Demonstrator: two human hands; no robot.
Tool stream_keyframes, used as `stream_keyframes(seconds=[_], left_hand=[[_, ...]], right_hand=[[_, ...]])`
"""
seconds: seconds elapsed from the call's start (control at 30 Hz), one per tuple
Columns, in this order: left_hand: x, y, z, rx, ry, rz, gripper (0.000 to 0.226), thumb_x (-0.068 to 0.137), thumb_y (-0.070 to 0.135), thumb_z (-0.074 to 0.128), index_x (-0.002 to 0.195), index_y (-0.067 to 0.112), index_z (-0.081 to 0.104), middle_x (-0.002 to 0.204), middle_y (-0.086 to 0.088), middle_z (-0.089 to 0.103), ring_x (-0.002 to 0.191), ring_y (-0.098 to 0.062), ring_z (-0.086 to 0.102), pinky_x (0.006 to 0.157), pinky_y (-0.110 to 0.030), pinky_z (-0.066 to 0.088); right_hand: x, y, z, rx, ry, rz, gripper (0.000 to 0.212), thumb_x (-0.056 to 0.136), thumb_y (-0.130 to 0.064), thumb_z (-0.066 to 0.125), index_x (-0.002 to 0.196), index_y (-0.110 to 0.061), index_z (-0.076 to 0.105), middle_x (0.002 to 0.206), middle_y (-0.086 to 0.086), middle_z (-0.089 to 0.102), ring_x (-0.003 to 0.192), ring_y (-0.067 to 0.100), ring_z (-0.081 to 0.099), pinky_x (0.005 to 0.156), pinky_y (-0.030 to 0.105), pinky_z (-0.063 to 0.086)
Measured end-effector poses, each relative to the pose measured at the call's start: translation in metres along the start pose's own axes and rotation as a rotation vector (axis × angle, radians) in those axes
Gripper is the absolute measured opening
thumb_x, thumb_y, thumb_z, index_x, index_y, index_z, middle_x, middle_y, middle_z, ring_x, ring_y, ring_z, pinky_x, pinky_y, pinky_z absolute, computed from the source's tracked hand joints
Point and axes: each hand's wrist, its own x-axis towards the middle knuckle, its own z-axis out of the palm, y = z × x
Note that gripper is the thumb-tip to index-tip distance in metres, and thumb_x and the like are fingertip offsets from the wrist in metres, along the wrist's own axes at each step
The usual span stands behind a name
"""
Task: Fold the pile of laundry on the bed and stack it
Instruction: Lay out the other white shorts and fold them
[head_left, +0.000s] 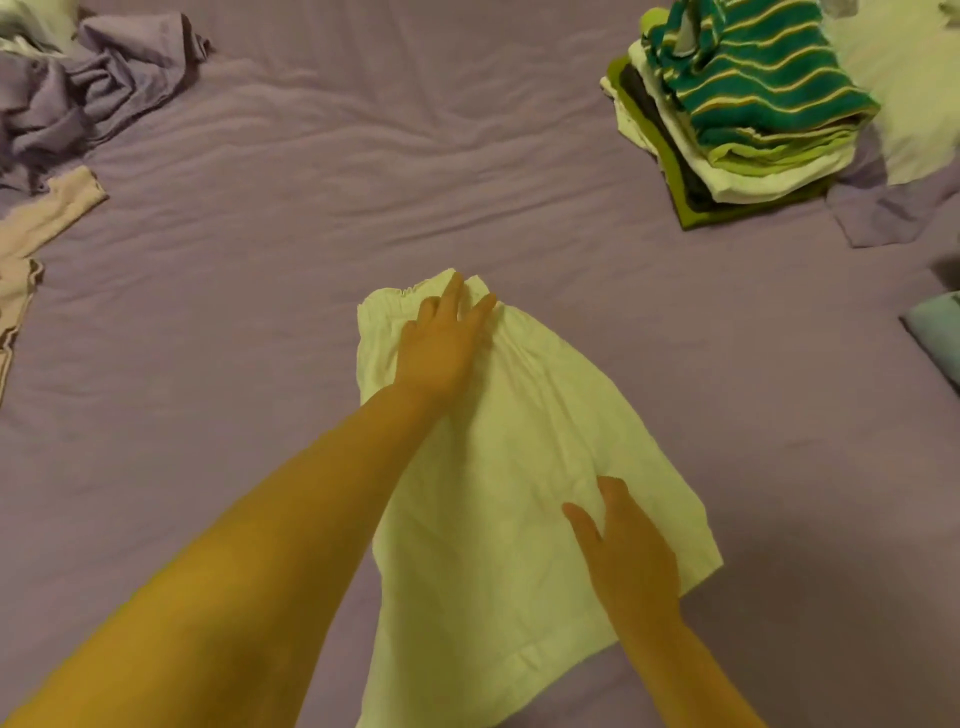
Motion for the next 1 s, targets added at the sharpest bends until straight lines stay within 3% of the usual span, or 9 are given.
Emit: stream_keyframes(seconds=[0.13,0.23,0.4,0.47,0.53,0.6,0.7,0.8,1.0], left_hand=[[0.025,0.001,-0.012,0.118,-0.077,0.030,0.043,0.098,0.027,0.047,0.141,0.029,0.042,0.160,-0.007,0.007,0.141,-0.033,0.017,0.109,-0.047,0.028],[0.029,0.002,-0.014,0.119,0.009,-0.022,0.031,0.096,0.018,0.051,0.127,0.012,0.051,0.149,-0.010,0.028,0.128,-0.030,0.035,0.085,-0.035,0.044],[0.025,0.034,-0.033,-0.439,0.339,-0.183,0.020,0.092,0.024,0.048,0.110,0.018,0.054,0.121,-0.003,0.049,0.100,-0.021,0.049,0.067,-0.026,0.037],[0.030,0.053,-0.035,-0.563,0.344,-0.165,0.022,0.091,0.027,0.048,0.112,0.020,0.053,0.117,0.003,0.048,0.099,-0.021,0.051,0.063,-0.023,0.036],[0.035,0.068,-0.026,-0.405,0.249,-0.090,0.031,0.094,0.020,0.048,0.125,0.017,0.048,0.132,0.000,0.042,0.115,-0.027,0.048,0.072,-0.030,0.044],[0.032,0.071,-0.004,-0.188,0.065,-0.040,0.050,0.099,0.013,0.044,0.146,0.018,0.030,0.157,-0.011,0.012,0.138,-0.032,0.028,0.096,-0.038,0.044],[0.009,0.062,0.028,-0.060,-0.061,-0.014,0.058,0.103,0.038,0.028,0.153,0.024,0.003,0.159,-0.010,-0.014,0.147,-0.031,-0.004,0.118,-0.045,0.007],[-0.026,0.039,0.048,0.120,-0.054,0.051,0.065,0.094,0.059,0.002,0.151,0.029,-0.007,0.158,-0.005,-0.018,0.145,-0.029,-0.018,0.115,-0.052,-0.014],[-0.102,-0.009,0.068,0.144,-0.056,0.126,0.066,0.094,0.061,0.005,0.151,0.027,0.005,0.160,-0.007,0.001,0.146,-0.033,-0.005,0.117,-0.057,0.000]], right_hand=[[0.014,0.007,-0.011,-0.080,0.008,-0.082,0.034,0.098,-0.045,0.038,0.115,-0.017,0.049,0.091,-0.005,0.057,0.079,0.013,0.056,0.064,0.025,0.043],[0.016,0.010,-0.015,-0.040,0.031,-0.124,0.033,0.098,-0.041,0.039,0.114,-0.015,0.051,0.099,-0.003,0.055,0.080,0.014,0.054,0.062,0.023,0.040],[0.018,0.022,-0.037,0.071,0.148,-0.111,0.031,0.096,-0.037,0.044,0.109,-0.010,0.054,0.088,0.000,0.056,0.075,0.021,0.056,0.058,0.027,0.040],[0.023,0.033,-0.046,0.043,0.165,-0.057,0.030,0.097,-0.036,0.044,0.112,-0.012,0.054,0.097,0.003,0.060,0.081,0.026,0.059,0.061,0.032,0.041],[0.028,0.039,-0.051,-0.049,0.158,-0.023,0.032,0.097,-0.029,0.048,0.124,-0.012,0.052,0.114,0.007,0.060,0.095,0.028,0.060,0.070,0.034,0.044],[0.031,0.036,-0.050,-0.194,0.180,-0.089,0.046,0.092,-0.022,0.059,0.134,-0.009,0.049,0.133,0.014,0.053,0.117,0.034,0.053,0.087,0.042,0.046],[0.027,0.022,-0.034,-0.406,0.167,-0.398,0.051,0.094,-0.038,0.049,0.137,-0.011,0.050,0.141,0.020,0.047,0.129,0.041,0.044,0.101,0.056,0.038],[0.028,0.017,-0.014,-0.543,-0.021,-0.548,0.061,0.094,-0.057,0.023,0.144,-0.025,0.040,0.150,0.013,0.036,0.139,0.036,0.032,0.108,0.061,0.029],[0.030,0.017,-0.004,-0.596,-0.044,-0.514,0.065,0.092,-0.061,0.022,0.144,-0.026,0.040,0.152,0.012,0.033,0.140,0.036,0.029,0.108,0.065,0.024]])
